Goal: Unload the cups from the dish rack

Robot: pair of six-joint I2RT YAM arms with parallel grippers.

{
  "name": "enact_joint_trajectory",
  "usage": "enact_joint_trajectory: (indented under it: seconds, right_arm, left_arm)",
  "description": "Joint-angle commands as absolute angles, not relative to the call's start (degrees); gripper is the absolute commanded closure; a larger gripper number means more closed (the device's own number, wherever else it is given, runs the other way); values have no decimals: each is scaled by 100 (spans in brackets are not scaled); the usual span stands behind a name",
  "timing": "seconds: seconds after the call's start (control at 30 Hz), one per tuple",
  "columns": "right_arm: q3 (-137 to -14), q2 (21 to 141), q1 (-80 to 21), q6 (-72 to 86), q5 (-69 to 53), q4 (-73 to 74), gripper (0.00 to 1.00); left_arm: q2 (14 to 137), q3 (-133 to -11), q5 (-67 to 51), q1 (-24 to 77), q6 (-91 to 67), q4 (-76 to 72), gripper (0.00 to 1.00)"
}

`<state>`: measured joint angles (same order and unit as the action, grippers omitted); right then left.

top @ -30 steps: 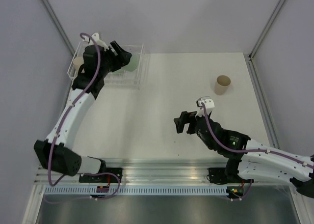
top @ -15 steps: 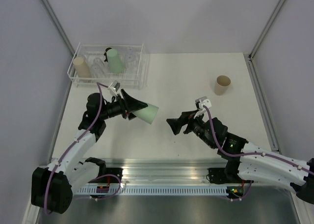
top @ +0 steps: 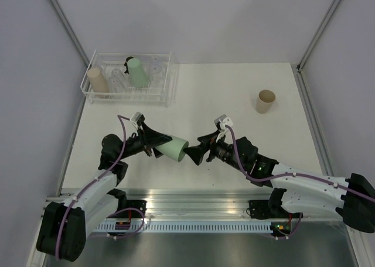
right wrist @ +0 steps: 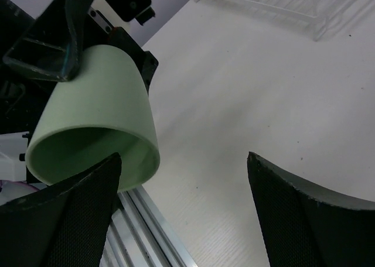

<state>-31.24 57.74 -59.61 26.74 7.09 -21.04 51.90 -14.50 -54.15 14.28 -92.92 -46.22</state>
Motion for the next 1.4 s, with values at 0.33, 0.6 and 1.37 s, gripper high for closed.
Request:
enact_joint_trajectory:
  seconds: [0.33,0.6,1.37]
  right_arm:
    - [-3524,6801,-5950,2909,-263,-3225,44]
    - [-3428,6953,-5968,3120,-369,-3692,93]
    - [-4841,6191,-5959,2997,1890,3523,99]
  left_arm:
    - [5054,-1011,-5010,1793,-9844,-5432,98]
    - [4835,-1151,-4808,2074,-9239,-4344,93]
    - [2944,-3171,-1494,1934,-4861,1159,0]
